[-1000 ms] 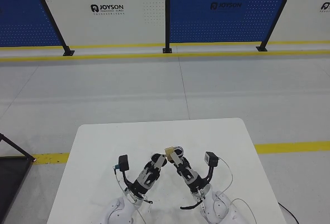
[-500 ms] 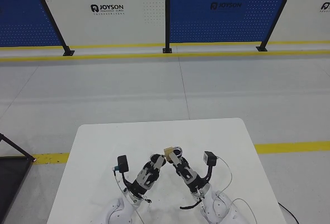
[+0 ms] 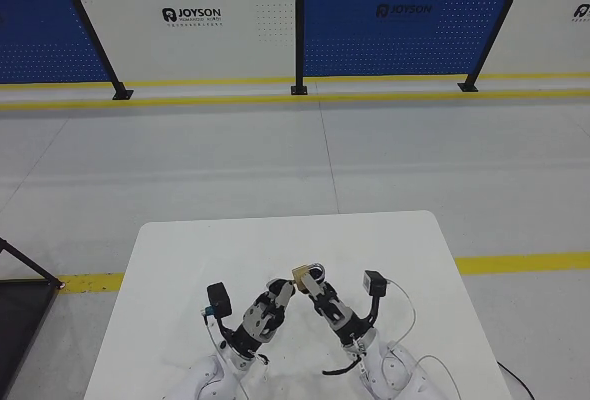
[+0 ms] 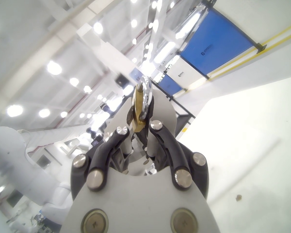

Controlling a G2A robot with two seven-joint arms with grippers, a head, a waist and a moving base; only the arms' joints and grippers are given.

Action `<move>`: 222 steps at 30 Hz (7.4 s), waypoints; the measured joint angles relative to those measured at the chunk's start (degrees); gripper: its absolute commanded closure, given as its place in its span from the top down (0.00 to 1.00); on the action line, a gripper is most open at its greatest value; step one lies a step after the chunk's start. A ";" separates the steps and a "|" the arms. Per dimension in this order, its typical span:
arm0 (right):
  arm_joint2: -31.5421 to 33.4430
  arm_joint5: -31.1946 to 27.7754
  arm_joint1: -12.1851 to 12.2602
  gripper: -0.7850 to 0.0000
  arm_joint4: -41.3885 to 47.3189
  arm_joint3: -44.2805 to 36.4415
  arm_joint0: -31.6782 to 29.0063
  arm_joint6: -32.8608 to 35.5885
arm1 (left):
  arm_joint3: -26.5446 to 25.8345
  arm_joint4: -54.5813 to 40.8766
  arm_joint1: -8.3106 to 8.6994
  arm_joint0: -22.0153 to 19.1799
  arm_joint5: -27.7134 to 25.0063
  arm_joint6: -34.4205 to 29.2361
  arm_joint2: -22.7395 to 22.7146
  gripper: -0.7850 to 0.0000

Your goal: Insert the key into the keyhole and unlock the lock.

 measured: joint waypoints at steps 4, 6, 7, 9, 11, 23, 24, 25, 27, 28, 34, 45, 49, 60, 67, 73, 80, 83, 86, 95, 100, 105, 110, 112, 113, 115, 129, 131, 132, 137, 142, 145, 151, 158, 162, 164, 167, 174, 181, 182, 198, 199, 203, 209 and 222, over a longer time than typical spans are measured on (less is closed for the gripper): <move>0.33 0.04 0.18 0.00 0.42 -0.46 -0.31 0.83 | 0.14 3.93 0.01 0.07 1.52 2.60 0.35 0.00; 0.42 0.18 0.23 0.00 0.58 -0.60 -0.39 1.21 | 0.22 5.50 0.03 0.07 2.21 3.70 0.41 0.00; 0.47 0.29 0.27 0.00 0.70 -0.69 -0.43 1.44 | 0.27 6.68 0.05 0.09 2.81 4.45 0.45 0.00; 0.54 0.45 0.33 0.00 0.84 -0.82 -0.48 1.81 | 0.33 8.78 0.08 0.14 4.04 5.71 0.56 0.00; 0.62 0.62 0.40 0.00 0.91 -0.97 -0.53 2.28 | 0.50 10.99 0.09 0.23 5.48 7.27 0.83 0.00; 1.03 1.59 0.73 0.00 1.02 -1.96 -1.03 3.73 | 1.33 20.19 0.13 -0.08 13.73 14.12 1.89 0.00; 1.05 1.67 0.75 0.00 1.02 -2.01 -1.06 3.82 | 1.37 20.71 0.15 -0.12 14.26 14.46 1.94 0.00; 1.07 1.73 0.77 0.00 1.05 -2.08 -1.08 3.92 | 1.39 21.46 0.18 -0.17 14.97 14.83 1.98 0.00; 1.09 1.80 0.81 0.00 1.12 -2.15 -1.11 4.03 | 1.42 22.45 0.22 -0.19 15.89 15.30 2.04 0.00; 1.11 1.91 0.83 0.00 1.12 -2.20 -1.12 4.13 | 1.48 22.99 0.25 -0.21 16.44 15.51 2.07 0.00; 1.11 2.13 0.96 0.00 1.17 -2.43 -1.18 4.79 | 2.14 27.10 0.40 -0.66 19.93 16.87 2.44 0.00; 1.27 2.51 1.22 0.00 1.91 -2.99 -1.47 5.71 | 3.02 32.17 0.57 -1.10 25.72 19.43 3.16 0.00; 1.30 2.54 1.29 0.00 2.41 -3.16 -1.64 5.74 | 3.45 33.54 0.56 -1.42 27.90 20.24 3.52 0.00; 1.38 2.89 1.47 0.00 2.84 -3.39 -1.73 6.26 | 4.95 38.63 0.66 -2.41 34.66 23.37 3.97 0.00; 1.28 3.07 1.54 0.00 2.91 -3.43 -1.72 6.28 | 6.21 42.05 0.63 -3.11 39.92 25.52 4.41 0.00; 1.24 3.08 1.58 0.00 3.04 -3.39 -1.67 6.13 | 7.47 43.38 0.54 -3.77 42.57 26.23 4.87 0.00; 1.23 3.10 1.63 0.00 3.27 -3.38 -1.63 5.94 | 8.12 42.36 0.48 -4.11 42.85 27.40 5.21 0.40; 1.26 3.01 1.66 0.00 3.26 -3.38 -1.60 5.90 | 7.74 40.23 0.54 -3.93 40.85 27.53 5.01 0.94; 1.37 2.93 1.70 0.00 3.15 -3.38 -1.59 5.82 | 7.09 37.84 0.75 -3.52 38.26 27.75 4.23 1.00; 2.21 0.44 1.92 0.00 -0.49 -3.44 -0.78 5.30 | 4.55 31.07 1.94 -1.21 28.07 25.57 0.46 1.00; 3.38 -5.37 2.12 0.00 -13.55 -2.96 -0.07 1.94 | 2.59 25.34 3.70 1.46 16.27 20.89 -5.85 1.00; 3.63 -7.80 1.94 0.00 -23.34 -2.20 -0.21 -3.95 | 1.39 23.24 5.43 4.02 6.99 16.76 -12.58 1.00; 3.07 -5.90 1.47 0.00 -29.87 -1.45 0.25 -10.23 | 0.57 22.00 6.50 5.88 -1.63 12.57 -15.14 1.00; 2.43 -4.50 1.20 0.00 -32.28 -1.07 0.30 -13.18 | 0.68 20.83 6.73 5.94 -5.45 10.37 -14.95 1.00; 2.16 -3.82 1.07 0.00 -32.80 -0.78 0.38 -14.32 | 0.83 20.17 6.79 5.89 -6.77 9.42 -14.74 1.00; 1.92 -2.62 0.94 0.00 -33.08 -0.41 0.50 -15.83 | 1.31 18.28 6.80 5.74 -8.70 7.19 -14.10 1.00; 1.38 -2.80 0.79 0.00 -22.77 -1.31 -0.03 -14.33 | -0.80 17.44 6.80 6.22 -9.63 5.72 -12.88 1.00; 0.77 -2.67 0.76 0.00 -19.16 -1.36 0.19 -12.34 | -1.52 17.67 6.80 6.59 -9.80 5.47 -12.04 0.91; 0.52 -2.30 0.74 0.00 -18.12 -1.51 0.26 -11.55 | -1.67 17.89 6.78 6.66 -9.58 5.53 -11.62 0.79; -0.69 0.07 0.59 0.00 -16.58 -2.59 0.10 -9.42 | -1.99 19.85 6.57 6.25 -7.76 7.11 -9.11 0.64; -1.42 1.05 0.51 0.00 -16.79 -2.89 0.17 -8.53 | -1.52 19.81 6.34 5.61 -5.12 8.92 -7.52 0.57; -1.62 1.10 0.52 0.00 -17.10 -3.10 0.06 -8.35 | -1.17 19.48 6.20 5.18 -3.62 9.23 -6.71 0.47; -1.77 1.33 0.59 0.00 -17.68 -3.42 -0.15 -8.25 | -0.55 18.91 6.15 4.33 -2.87 9.30 -5.67 0.44; -2.11 1.78 0.66 0.00 -17.96 -3.70 -0.30 -7.66 | -0.54 18.45 6.15 3.77 -2.08 9.45 -4.80 0.35; -2.37 2.27 0.68 0.00 -18.45 -3.83 -0.36 -7.40 | -0.43 18.48 6.20 3.56 -1.82 9.83 -4.48 0.28; -2.49 2.55 0.68 0.00 -18.58 -3.89 -0.36 -7.35 | -0.30 18.42 6.22 3.48 -1.57 9.92 -4.33 0.25; -2.64 2.77 0.69 0.00 -18.69 -3.92 -0.34 -7.32 | -0.27 18.37 6.27 3.38 -1.20 9.79 -4.16 0.16; -2.83 3.03 0.73 0.00 -18.51 -3.90 -0.34 -7.40 | -0.37 18.64 6.42 3.29 -0.55 9.65 -3.90 0.00; -3.02 3.52 0.79 0.00 -18.42 -3.92 -0.37 -7.26 | -0.88 20.68 6.52 3.57 2.60 10.87 -3.59 0.00; -3.04 3.60 0.79 0.00 -18.41 -3.96 -0.40 -7.26 | -1.01 21.19 6.52 3.66 3.41 11.17 -3.56 0.00; -2.95 4.88 1.01 0.00 -17.30 -4.56 -0.80 -6.75 | -0.01 32.03 5.79 4.21 24.86 19.18 -0.58 0.00; -2.93 4.96 1.03 0.00 -17.27 -4.58 -0.80 -6.72 | 0.22 32.47 5.69 4.12 26.37 19.60 -0.33 0.00; -2.93 5.13 1.08 0.00 -17.19 -4.71 -0.82 -6.49 | 0.89 32.28 5.47 3.80 27.92 20.54 0.63 0.00; -2.63 5.21 1.18 0.00 -16.95 -4.92 -0.85 -6.86 | 0.94 28.51 5.68 3.59 22.81 20.09 0.31 1.00; -5.09 15.74 0.05 0.00 -9.97 0.91 6.12 2.76 | -2.03 21.93 9.41 10.34 7.04 16.56 -15.56 1.00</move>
